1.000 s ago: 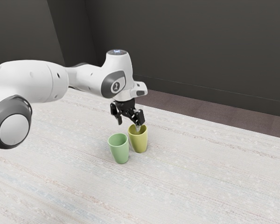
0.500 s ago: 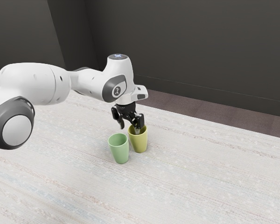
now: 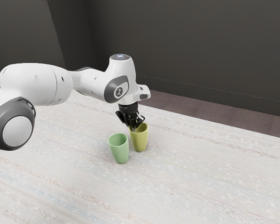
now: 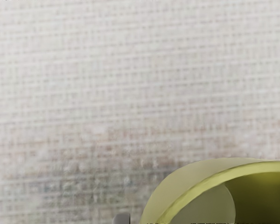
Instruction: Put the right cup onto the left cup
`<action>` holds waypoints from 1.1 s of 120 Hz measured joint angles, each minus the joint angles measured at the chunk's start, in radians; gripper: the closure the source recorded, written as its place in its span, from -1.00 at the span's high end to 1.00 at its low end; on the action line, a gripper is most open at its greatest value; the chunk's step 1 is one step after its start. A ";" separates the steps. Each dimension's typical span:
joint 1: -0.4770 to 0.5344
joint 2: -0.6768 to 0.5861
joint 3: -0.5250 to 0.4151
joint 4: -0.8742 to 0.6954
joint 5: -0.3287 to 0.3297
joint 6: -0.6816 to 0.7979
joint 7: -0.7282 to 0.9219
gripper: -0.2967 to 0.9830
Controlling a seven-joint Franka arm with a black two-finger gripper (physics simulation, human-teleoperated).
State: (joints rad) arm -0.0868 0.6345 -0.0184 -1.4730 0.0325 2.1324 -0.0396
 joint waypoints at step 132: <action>0.002 -0.360 0.003 -0.198 0.041 -0.099 -0.052 -0.69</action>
State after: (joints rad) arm -0.0843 0.2749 -0.0155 -1.6710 0.0739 2.0336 -0.0918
